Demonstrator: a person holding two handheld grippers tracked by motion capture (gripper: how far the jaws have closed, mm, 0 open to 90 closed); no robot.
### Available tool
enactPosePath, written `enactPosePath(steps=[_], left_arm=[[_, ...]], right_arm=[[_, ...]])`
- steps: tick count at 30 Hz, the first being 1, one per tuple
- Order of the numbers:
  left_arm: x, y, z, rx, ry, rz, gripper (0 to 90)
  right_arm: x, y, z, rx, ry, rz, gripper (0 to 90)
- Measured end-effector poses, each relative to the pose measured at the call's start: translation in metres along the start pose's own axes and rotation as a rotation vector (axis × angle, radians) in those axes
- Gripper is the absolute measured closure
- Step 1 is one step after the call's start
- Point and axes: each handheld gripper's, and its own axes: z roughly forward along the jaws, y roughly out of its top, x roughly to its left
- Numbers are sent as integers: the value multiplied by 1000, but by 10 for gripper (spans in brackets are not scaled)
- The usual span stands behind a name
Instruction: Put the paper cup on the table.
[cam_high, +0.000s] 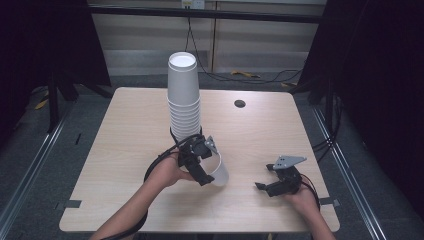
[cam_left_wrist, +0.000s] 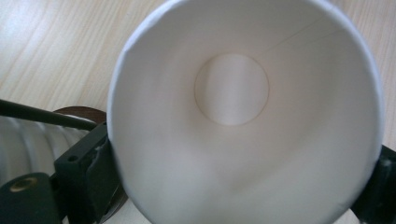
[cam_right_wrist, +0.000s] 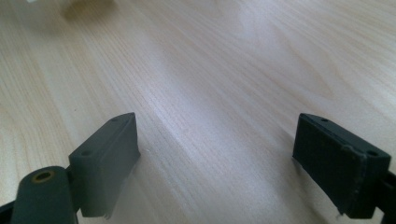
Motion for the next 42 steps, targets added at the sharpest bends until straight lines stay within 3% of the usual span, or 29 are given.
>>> enactPosePath(steps=[4,12,25,27,31,42], left_arm=[[-1,1,4,7,10,-2,76],[-1,0,7,-24,-14,-8,68],[-1,-2,8,-41,-21,-16,58],[0,-3,8,-38,-24,1,52],[-2,-6,10,-49,-35,-24,49],[-2,-14,9,-71,-40,-27,50]], right_arm=[[0,0,0,0,-1,3,139],[0,0,0,0,-1,3,139],[0,0,0,0,-1,3,139],[0,0,0,0,-1,3,139],[0,0,0,0,-1,3,139],[0,0,0,0,-1,3,139]])
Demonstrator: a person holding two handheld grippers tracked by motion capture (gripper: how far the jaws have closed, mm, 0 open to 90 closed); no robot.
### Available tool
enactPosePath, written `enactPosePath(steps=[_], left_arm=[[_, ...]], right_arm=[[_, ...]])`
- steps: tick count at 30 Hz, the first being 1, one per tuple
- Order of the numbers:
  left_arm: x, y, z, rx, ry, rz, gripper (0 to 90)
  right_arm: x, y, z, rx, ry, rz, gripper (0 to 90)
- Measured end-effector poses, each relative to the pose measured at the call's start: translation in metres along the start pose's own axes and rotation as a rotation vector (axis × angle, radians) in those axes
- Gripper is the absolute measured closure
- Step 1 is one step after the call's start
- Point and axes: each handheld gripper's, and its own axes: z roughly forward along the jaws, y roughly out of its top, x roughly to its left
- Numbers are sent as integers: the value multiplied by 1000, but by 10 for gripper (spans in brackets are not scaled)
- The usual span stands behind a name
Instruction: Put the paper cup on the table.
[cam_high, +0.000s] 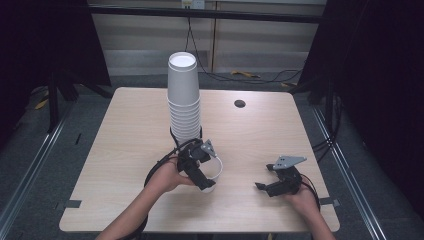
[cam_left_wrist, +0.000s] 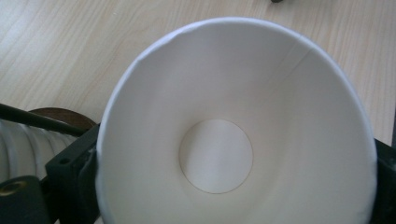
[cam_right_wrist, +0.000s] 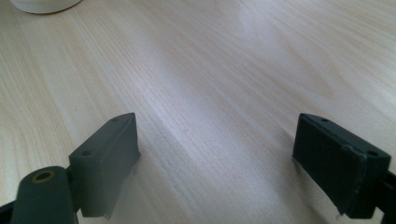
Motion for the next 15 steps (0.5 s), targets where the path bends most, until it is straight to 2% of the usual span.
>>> enactPosePath(steps=[13,15], left_arm=[[3,-15,-6,-13,2,-34,71],[3,-17,-6,-12,5,-27,71]], right_arm=[[0,0,0,-1,0,-1,139],[0,0,0,-1,0,-1,139]])
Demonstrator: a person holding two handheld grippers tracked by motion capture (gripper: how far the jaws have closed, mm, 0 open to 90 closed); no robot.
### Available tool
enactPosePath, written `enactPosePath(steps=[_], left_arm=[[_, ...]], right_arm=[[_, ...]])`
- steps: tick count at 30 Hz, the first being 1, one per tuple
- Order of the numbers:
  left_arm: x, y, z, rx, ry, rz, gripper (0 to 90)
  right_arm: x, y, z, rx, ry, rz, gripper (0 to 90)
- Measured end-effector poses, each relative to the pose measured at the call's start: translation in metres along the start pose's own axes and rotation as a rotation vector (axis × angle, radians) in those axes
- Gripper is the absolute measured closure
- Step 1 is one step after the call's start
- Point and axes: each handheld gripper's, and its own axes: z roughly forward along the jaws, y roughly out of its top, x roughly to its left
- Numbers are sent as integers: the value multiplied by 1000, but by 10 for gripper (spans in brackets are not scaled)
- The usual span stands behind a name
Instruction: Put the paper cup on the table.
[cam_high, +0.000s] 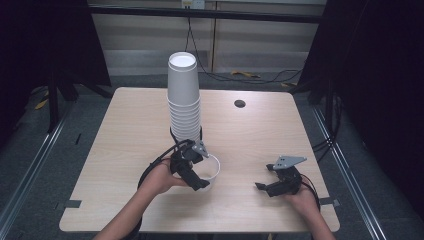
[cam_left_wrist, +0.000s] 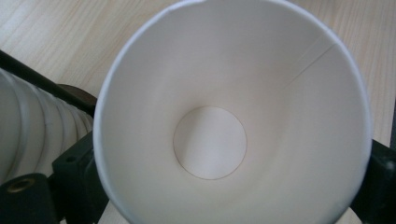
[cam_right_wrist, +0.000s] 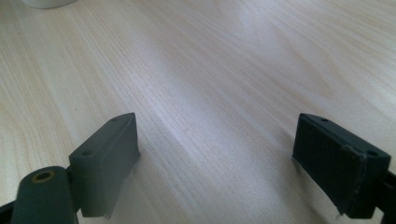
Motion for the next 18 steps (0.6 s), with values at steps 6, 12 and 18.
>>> enactPosePath(steps=[6,12,18], left_arm=[[0,-6,-2,-4,7,-10,73],[1,-15,-4,-12,9,-21,78],[0,-21,-7,-21,10,-27,81]], right_arm=[[0,0,0,0,1,0,140],[0,0,0,-1,0,-1,141],[0,0,0,-1,0,-1,140]])
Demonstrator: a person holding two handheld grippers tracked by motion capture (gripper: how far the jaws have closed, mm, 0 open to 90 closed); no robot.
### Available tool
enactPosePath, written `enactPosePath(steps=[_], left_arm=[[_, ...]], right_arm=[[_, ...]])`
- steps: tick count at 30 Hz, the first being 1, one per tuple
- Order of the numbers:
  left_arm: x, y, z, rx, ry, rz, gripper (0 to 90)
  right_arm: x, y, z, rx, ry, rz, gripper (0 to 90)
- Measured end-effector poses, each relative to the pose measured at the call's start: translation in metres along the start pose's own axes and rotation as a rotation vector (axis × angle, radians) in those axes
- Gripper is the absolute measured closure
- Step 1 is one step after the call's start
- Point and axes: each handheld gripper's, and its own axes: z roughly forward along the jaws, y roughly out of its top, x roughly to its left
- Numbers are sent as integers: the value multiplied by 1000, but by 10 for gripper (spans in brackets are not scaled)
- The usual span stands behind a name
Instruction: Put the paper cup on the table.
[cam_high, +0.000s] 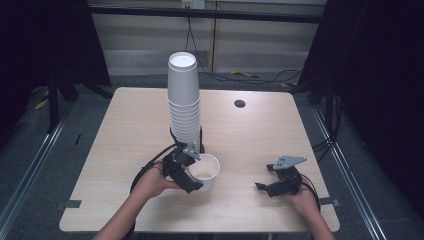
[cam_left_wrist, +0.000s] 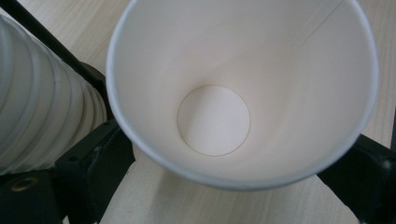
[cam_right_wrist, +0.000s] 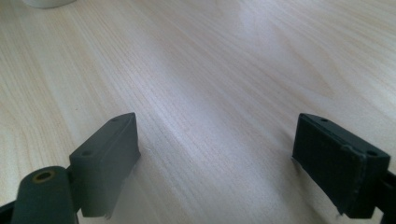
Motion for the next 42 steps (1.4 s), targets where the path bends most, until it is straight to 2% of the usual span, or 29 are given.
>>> enactPosePath(steps=[4,6,7,14,18,19,26,27,29,30,31,32,33,41,42], left_arm=[[0,-5,1,-6,-5,-17,81],[1,-7,-1,3,-7,-1,81],[0,-8,0,-10,-6,-21,81],[2,-16,-3,-11,4,-26,83],[3,-22,-2,-22,10,-52,85],[4,-23,-3,-14,11,-40,88],[8,-35,-4,-25,16,-73,107],[9,-36,-5,-21,14,-63,108],[9,-39,-5,-28,20,-80,112],[10,-40,-6,-23,21,-74,117],[10,-42,-6,-33,21,-89,124],[11,-43,-7,-24,23,-81,133],[11,-46,-7,-34,26,-92,139],[16,-58,-12,-25,46,-111,150],[15,-60,-12,-37,49,-126,152]], right_arm=[[0,0,0,0,0,0,141],[0,0,0,0,0,0,141],[0,0,0,0,0,0,141],[0,0,0,0,0,0,141],[0,0,0,0,0,0,141],[0,0,0,0,0,0,141],[0,0,0,0,0,0,140],[0,0,0,0,0,0,141],[0,0,0,0,0,0,141],[0,0,0,0,0,0,141],[0,0,0,0,0,0,141],[0,0,0,0,0,0,141],[0,0,0,0,0,0,141],[0,0,0,-1,3,-2,141],[0,0,0,-1,2,-2,141]])
